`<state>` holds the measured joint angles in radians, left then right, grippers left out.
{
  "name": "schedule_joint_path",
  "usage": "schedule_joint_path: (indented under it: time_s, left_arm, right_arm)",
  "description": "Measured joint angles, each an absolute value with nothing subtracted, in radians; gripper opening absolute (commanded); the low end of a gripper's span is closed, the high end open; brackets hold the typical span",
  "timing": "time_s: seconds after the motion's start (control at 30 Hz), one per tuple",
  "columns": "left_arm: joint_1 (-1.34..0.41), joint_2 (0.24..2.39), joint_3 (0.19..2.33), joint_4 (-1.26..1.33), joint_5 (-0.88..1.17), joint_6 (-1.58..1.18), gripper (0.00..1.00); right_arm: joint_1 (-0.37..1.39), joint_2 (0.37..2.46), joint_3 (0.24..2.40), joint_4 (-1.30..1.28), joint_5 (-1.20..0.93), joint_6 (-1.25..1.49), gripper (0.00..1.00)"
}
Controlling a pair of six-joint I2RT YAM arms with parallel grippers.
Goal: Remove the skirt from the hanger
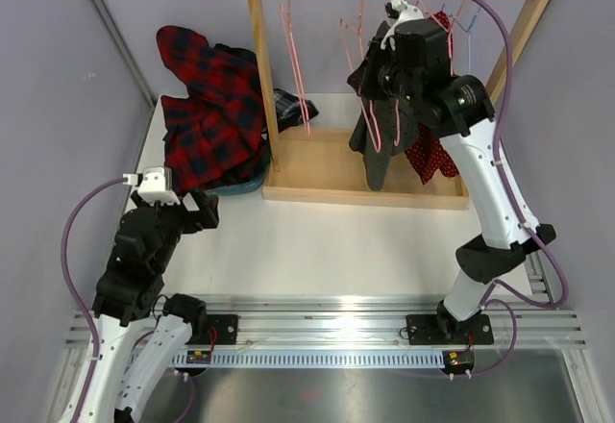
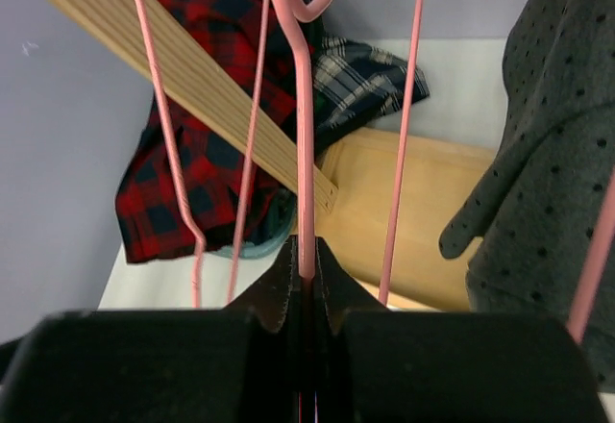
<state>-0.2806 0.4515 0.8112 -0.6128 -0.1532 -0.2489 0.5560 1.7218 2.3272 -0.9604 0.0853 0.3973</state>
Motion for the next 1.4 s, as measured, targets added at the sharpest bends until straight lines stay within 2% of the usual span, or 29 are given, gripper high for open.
schedule_joint_path:
  time_s: [0.4,0.43,0.47,0.5,0.53,0.57,0.67,0.83,1.1,1.23,1.4]
  left_arm:
    - [-0.281,0.413,0.758,-0.631,-0.153,-0.240,0.99]
    - [-0.281,0.413,0.758,-0.632,-0.153,-0.240,0.99]
    - [-0.281,0.413,0.758,-0.633,-0.153,-0.240,0.99]
    - [-0.281,0.413,0.758,-0.633,-0.153,-0.240,0.99]
    - [-0.281,0.413,0.758,-0.633,-0.153,-0.240,0.99]
    - [-0.281,0.413,0.758,-0.634,-0.153,-0.240,0.99]
    - [-0.281,0.413,0.758,-0.634,-0.153,-0.240,0.99]
    - [-0.281,0.413,0.758,-0.635,-0.153,-0.240,0.99]
    - [-0.281,0.413,0.758,-0.635,-0.153,-0.240,0.99]
    - [-0.281,0.413,0.758,-0.635,-0.153,-0.240,0.99]
    - [-0.281,0.413,0.758,-0.635,-0.153,-0.240,0.99]
  right_arm:
    - [0.555,1.835,2.400,-0.858,0.125,0.455,0.00]
    - [0.555,1.841,2.400,-0.859,0.121,0.458,0.07]
    - [0.555,1.847,2.400,-0.861,0.117,0.461,0.22]
    - [0.555,1.849,2.400,-0.864,0.112,0.467,0.42]
    - [0.555,1.851,2.400,-0.867,0.110,0.474,0.66]
    - [0.555,1.851,2.397,-0.868,0.107,0.477,0.77]
    - [0.555,1.834,2.378,-0.868,0.103,0.466,0.93]
    - [0.555,1.747,2.329,-0.889,0.115,0.440,0.95]
    - [0.554,1.444,2.205,-0.871,0.263,0.307,0.97]
    - [0.531,1.411,2.189,-0.849,0.326,0.247,0.96]
    - [0.461,1.477,2.131,-0.831,0.319,0.222,0.94]
